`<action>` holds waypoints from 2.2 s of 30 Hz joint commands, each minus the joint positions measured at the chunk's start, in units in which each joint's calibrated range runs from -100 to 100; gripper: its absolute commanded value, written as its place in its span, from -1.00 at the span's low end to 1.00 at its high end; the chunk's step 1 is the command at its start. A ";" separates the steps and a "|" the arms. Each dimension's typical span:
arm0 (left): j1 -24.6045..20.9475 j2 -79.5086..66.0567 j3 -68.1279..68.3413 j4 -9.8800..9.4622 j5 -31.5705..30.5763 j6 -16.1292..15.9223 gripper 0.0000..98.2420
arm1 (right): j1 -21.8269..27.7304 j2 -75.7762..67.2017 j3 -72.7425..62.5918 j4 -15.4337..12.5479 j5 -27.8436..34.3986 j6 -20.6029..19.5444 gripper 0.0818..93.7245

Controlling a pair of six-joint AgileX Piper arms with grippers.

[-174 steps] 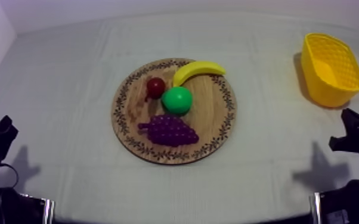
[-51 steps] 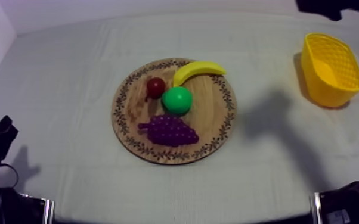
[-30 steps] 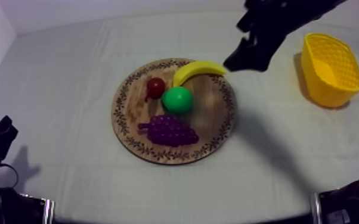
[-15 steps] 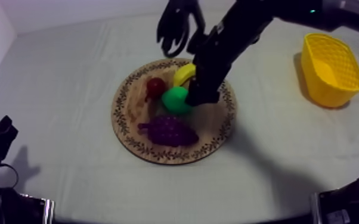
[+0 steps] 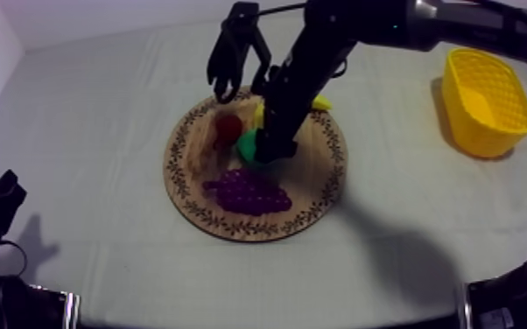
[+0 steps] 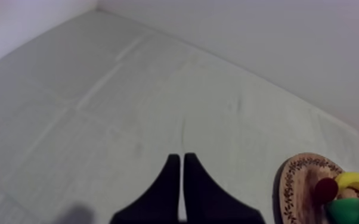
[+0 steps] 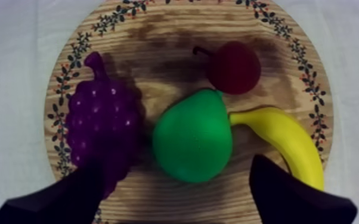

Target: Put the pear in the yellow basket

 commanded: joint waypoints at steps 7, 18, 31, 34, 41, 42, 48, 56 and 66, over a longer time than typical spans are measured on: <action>-0.02 0.02 0.02 -0.02 0.01 0.01 -1.00 | 0.00 4.52 -3.38 0.78 0.18 -0.71 0.88; -0.02 0.02 0.02 -0.02 0.01 0.01 -1.00 | -0.01 10.34 -6.03 2.95 -0.10 -2.46 0.85; -0.02 0.02 0.02 -0.02 0.01 0.01 -1.00 | 0.26 12.69 -6.62 3.50 -0.56 -3.23 0.57; -0.02 0.02 0.02 -0.02 0.01 0.01 -1.00 | 0.26 12.76 -6.27 3.46 -0.90 -3.43 0.38; -0.02 0.02 0.02 -0.02 0.01 0.01 -1.00 | 0.23 12.77 -6.01 3.40 -1.37 -3.74 0.16; -0.02 0.02 0.02 -0.02 0.01 0.01 -1.00 | 0.22 12.73 -6.03 3.33 -1.38 -3.73 0.13; -0.02 0.02 0.02 -0.02 0.01 0.01 -1.00 | 0.17 12.52 -5.83 3.00 -1.61 -3.83 -0.02; -0.02 0.02 0.02 -0.02 0.01 0.01 -1.00 | 0.46 9.88 -3.46 3.16 -3.35 -4.46 -0.05; -0.02 0.02 0.02 -0.02 0.01 0.01 -1.00 | 5.68 -7.36 3.78 13.40 -12.98 -17.90 -0.01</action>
